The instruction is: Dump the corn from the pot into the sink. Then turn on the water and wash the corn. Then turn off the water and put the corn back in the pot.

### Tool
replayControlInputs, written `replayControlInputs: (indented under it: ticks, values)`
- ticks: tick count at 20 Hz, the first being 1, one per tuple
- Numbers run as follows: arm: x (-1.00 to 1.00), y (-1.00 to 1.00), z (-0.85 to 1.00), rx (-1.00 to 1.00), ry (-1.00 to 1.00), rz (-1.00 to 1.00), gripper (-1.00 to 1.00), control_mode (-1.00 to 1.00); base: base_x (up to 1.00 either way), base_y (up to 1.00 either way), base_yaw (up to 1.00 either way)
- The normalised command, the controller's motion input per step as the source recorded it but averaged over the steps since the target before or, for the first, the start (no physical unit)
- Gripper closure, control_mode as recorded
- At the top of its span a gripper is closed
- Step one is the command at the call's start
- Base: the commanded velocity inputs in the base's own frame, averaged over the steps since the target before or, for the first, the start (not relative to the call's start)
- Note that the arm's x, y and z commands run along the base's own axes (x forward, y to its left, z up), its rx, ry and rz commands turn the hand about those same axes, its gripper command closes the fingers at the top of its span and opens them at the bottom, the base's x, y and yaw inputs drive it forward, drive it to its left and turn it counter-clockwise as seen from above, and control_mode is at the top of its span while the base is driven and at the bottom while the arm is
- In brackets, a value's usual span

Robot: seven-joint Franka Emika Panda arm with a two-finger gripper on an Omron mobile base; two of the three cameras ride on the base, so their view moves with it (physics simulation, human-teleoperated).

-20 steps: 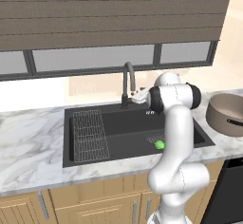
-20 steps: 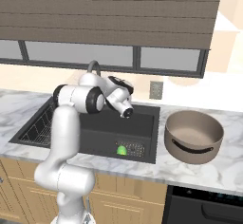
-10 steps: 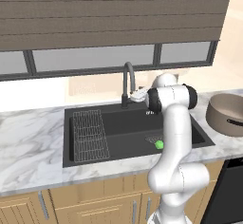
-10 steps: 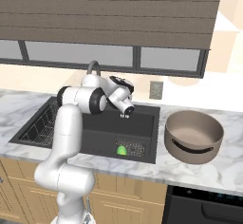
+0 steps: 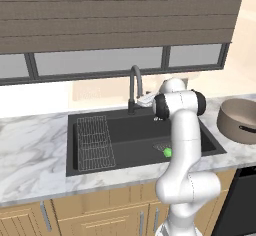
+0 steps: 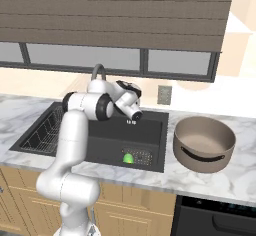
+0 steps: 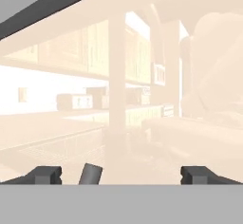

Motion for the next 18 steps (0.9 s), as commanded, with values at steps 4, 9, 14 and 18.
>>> replayControlInputs:
  ticks: [4,9,14,18]
  values:
    - [-0.01,-0.21,-0.34,0.01,-0.04,0.03,-1.00,-1.00,0.00,0.00,0.00]
    - [0.18,-0.06,-0.15,0.00,-0.05,0.00,-1.00,-1.00,0.00,0.00,0.00]
    - [0.21,0.00,-0.25,0.00,-0.03,0.00,-1.00,-1.00,0.00,0.00,0.00]
    - [0.05,0.00,-0.34,0.02,0.00,0.00,1.00,-1.00,0.00,0.00,0.00]
